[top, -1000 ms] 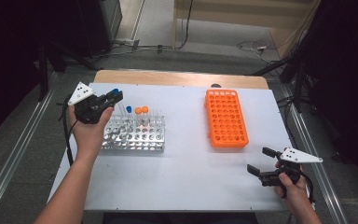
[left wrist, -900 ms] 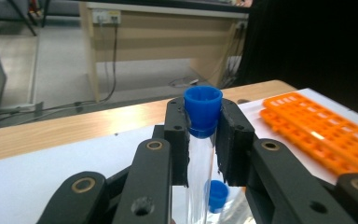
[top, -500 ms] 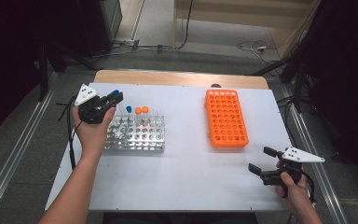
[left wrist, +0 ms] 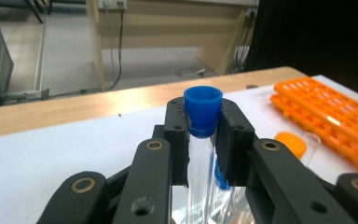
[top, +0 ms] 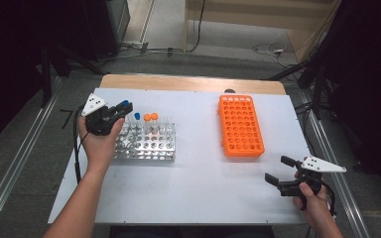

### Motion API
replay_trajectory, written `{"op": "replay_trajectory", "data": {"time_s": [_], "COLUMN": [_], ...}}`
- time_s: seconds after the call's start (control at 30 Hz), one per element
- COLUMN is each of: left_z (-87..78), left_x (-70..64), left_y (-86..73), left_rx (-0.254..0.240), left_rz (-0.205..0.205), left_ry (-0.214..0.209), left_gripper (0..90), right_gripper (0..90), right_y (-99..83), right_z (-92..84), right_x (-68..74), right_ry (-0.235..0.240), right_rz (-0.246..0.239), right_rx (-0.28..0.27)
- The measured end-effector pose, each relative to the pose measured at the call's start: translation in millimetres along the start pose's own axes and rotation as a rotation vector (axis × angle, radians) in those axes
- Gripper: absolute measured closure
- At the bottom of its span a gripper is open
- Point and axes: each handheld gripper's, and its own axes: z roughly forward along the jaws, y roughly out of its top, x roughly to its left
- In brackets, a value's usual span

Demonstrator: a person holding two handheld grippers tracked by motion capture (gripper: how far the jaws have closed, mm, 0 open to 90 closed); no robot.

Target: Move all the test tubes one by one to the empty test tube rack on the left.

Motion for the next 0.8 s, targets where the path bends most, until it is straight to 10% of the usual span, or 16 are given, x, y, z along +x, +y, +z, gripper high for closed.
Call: {"op": "replay_trajectory", "data": {"time_s": [0.8], "left_z": [4.1], "left_x": [0.3], "left_y": [-14.3], "left_rx": [0.093], "left_rz": [0.019], "left_ry": [-0.007], "left_gripper": [75.5], "right_gripper": [0.0], "right_y": [-1.9], "right_z": [3.4], "right_x": [1.2], "right_ry": [0.001], "right_rz": [-0.002], "right_rx": [0.012]}}
